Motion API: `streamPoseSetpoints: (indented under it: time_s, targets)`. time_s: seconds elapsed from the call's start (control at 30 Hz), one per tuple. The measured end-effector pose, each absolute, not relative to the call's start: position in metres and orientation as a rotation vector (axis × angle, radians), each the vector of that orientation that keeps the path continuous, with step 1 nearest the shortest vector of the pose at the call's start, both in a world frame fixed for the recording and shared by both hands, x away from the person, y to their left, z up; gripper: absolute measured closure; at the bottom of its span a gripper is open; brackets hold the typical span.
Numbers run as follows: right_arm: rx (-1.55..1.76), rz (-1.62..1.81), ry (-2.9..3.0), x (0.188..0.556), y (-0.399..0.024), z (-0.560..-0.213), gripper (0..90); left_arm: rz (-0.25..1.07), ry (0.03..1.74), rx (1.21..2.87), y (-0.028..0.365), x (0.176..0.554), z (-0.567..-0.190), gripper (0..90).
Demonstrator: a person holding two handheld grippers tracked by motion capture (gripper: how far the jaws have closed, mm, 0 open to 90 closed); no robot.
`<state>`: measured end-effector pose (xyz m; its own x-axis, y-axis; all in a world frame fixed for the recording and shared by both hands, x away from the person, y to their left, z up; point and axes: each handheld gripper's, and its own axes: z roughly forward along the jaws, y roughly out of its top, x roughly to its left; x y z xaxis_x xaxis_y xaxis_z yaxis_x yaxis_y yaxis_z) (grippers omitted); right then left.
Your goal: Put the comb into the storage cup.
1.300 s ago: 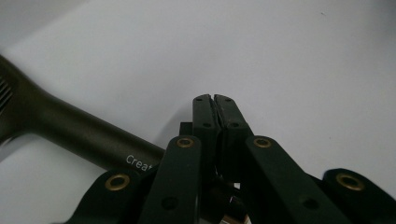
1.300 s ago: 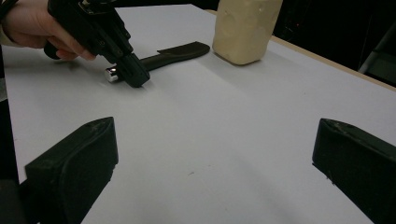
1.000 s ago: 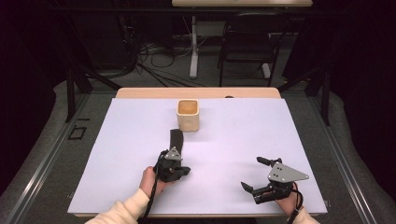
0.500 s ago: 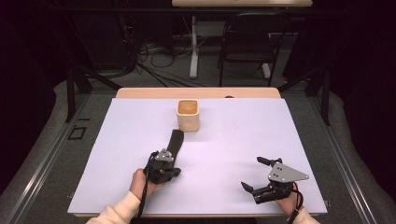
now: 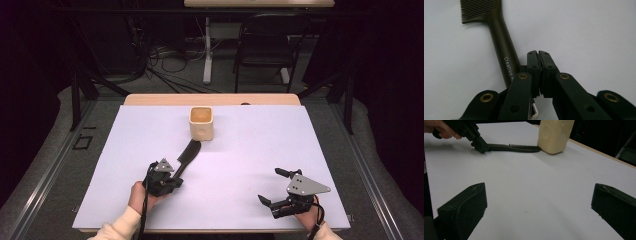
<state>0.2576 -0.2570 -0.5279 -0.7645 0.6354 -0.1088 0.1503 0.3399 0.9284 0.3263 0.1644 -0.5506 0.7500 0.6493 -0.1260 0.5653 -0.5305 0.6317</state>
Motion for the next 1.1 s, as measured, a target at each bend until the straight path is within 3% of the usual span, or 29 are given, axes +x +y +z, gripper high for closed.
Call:
streamPoseSetpoints:
  time_s: [0.8,0.93,1.0,1.1]
  targets:
    - [0.686,1.416,2.158,0.258,-0.257,-0.528,0.0,0.209,0.941,2.263,0.184,0.332,-0.549,88.8]
    - [0.685,1.416,2.159,0.258,-0.257,-0.528,0.0,0.206,0.905,2.268,0.181,0.329,-0.547,84.0]
    - [0.685,1.415,2.159,0.258,-0.257,-0.528,0.0,0.195,0.875,2.264,0.178,0.327,-0.543,74.6]
    - [0.684,1.415,2.159,0.258,-0.257,-0.528,0.0,0.197,0.85,2.259,0.176,0.326,-0.542,68.5]
